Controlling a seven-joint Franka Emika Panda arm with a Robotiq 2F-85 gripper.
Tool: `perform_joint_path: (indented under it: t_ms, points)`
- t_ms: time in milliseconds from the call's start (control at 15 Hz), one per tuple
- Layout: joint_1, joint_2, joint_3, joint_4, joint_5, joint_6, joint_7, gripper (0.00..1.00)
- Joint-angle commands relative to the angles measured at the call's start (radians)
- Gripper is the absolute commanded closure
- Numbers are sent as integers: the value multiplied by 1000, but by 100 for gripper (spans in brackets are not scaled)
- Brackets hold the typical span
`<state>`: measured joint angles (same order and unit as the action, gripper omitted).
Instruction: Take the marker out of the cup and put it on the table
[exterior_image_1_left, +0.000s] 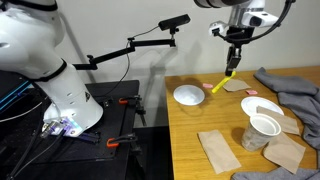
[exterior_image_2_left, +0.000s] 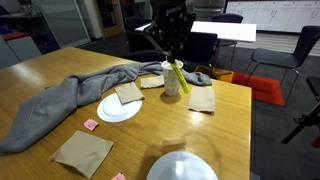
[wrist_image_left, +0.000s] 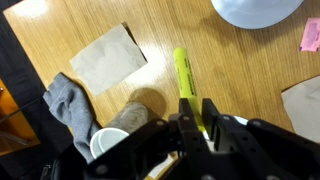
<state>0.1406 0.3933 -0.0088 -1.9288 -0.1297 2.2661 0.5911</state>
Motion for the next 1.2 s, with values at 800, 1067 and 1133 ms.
perform_joint_path:
  t_ms: [800, 1067, 1133]
  points:
    - [-32, 199, 25, 258, 196, -348, -298, 96]
    - [-28, 247, 16, 268, 158, -357, -333, 96]
    - [-29, 258, 15, 261, 149, -342, -339, 96]
